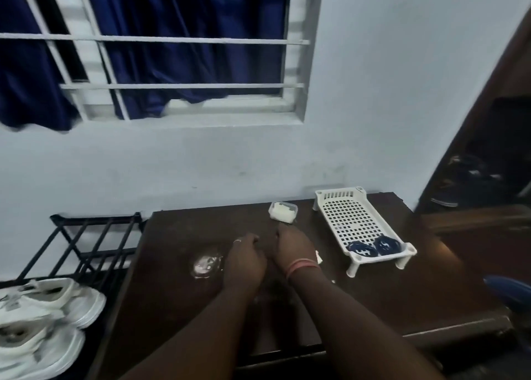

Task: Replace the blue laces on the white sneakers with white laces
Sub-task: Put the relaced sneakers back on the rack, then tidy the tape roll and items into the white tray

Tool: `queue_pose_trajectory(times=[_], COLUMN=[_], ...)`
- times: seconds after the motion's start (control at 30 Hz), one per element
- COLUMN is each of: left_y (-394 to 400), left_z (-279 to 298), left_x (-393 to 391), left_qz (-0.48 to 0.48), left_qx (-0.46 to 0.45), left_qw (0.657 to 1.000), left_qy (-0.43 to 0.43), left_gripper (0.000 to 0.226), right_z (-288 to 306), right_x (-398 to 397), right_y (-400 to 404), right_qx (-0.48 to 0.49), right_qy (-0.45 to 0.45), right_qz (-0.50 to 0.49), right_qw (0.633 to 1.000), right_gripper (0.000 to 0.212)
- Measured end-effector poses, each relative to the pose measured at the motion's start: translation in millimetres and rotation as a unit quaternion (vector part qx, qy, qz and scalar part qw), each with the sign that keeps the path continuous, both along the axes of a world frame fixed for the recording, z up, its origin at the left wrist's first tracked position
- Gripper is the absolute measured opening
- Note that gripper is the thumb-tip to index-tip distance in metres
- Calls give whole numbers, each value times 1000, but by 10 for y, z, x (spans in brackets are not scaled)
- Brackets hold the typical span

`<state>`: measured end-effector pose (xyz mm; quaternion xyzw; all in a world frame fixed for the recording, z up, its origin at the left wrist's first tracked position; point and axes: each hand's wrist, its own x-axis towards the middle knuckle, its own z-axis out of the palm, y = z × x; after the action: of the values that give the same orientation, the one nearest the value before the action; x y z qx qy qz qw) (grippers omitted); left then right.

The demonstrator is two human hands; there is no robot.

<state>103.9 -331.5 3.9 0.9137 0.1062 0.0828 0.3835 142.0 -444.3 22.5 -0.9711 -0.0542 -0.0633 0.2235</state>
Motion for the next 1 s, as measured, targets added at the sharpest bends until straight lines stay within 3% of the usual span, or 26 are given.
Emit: queue_pose_trajectory(times=[0.13,0.3,0.57,0.77,0.9,1.0], left_y=[-315,-804,-958,-943,-965,-944], left_z=[-175,-299,-434,-636,-672,-640], left_x=[192,377,501,517,562,641], left_qz=[-17,-16,151,112,110,87], left_qx=[-20,-26,-63,-15,9,45], left_qw=[999,999,985,993,994,995], left_qy=[22,30,63,46,-14,-33], left_gripper=[31,24,18,15,14,28], right_z=[-146,-358,-613,-825,-845,-797], right_x=[107,155,288,310,299,277], right_y=[-452,-1007,-1003,-949,-920,-889], right_qx=[5,-40,-12,2,40,51], right_qy=[27,5,51,85,87,61], right_qz=[-63,-122,-102,-72,-98,-110], right_qw=[998,992,993,994,991,991], right_gripper=[27,20,18,21,20,19])
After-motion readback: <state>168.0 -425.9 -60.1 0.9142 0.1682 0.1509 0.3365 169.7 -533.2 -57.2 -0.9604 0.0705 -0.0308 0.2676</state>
